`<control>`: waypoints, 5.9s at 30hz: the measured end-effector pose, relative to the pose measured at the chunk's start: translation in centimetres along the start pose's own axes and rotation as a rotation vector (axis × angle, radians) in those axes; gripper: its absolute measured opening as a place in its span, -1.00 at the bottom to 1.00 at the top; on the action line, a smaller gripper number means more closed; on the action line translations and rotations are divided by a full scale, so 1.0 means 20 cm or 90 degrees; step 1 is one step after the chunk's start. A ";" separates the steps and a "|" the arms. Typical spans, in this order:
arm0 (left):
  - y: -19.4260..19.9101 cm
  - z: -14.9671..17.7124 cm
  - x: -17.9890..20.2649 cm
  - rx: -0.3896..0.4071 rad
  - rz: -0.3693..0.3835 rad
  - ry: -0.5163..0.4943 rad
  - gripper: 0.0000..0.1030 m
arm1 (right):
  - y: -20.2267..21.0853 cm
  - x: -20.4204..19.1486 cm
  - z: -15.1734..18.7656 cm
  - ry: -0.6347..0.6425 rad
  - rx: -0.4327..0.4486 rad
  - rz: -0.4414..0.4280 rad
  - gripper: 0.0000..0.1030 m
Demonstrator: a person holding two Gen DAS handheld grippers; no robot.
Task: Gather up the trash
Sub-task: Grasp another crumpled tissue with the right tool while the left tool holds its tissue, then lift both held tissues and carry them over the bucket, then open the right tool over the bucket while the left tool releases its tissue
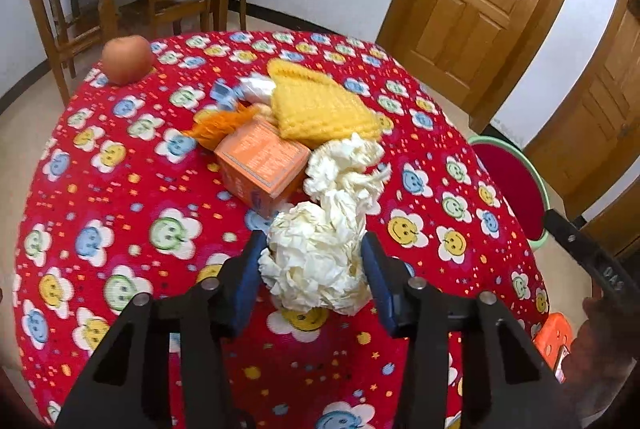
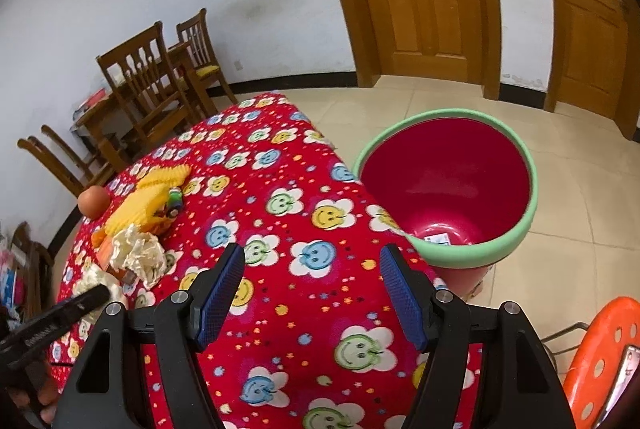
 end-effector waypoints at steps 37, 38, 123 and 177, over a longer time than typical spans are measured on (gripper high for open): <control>0.04 -0.11 -0.53 0.064 -0.129 0.099 -0.07 | -0.46 -0.78 0.18 0.176 -0.125 -0.141 0.38; 0.03 -0.11 -0.53 0.064 -0.129 0.100 -0.07 | -0.47 -0.79 0.18 0.176 -0.127 -0.143 0.38; 0.09 -0.09 -0.21 0.064 -0.054 0.045 -0.07 | -0.20 -0.59 0.17 0.121 -0.104 -0.204 -0.51; -0.58 -0.20 1.17 -0.035 0.147 -0.212 -0.07 | -0.24 0.81 -0.17 -0.135 0.009 0.094 0.06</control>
Point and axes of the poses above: each gripper's, at about its wrist camera, not at the fingertips, and y roughly against the way its jaws point, x to its right, z to its underside, the point moved 4 cm from there along -y, roughly the way its jaws point, and after that the axes turned 7 degrees about x, right-handed, at the moved point
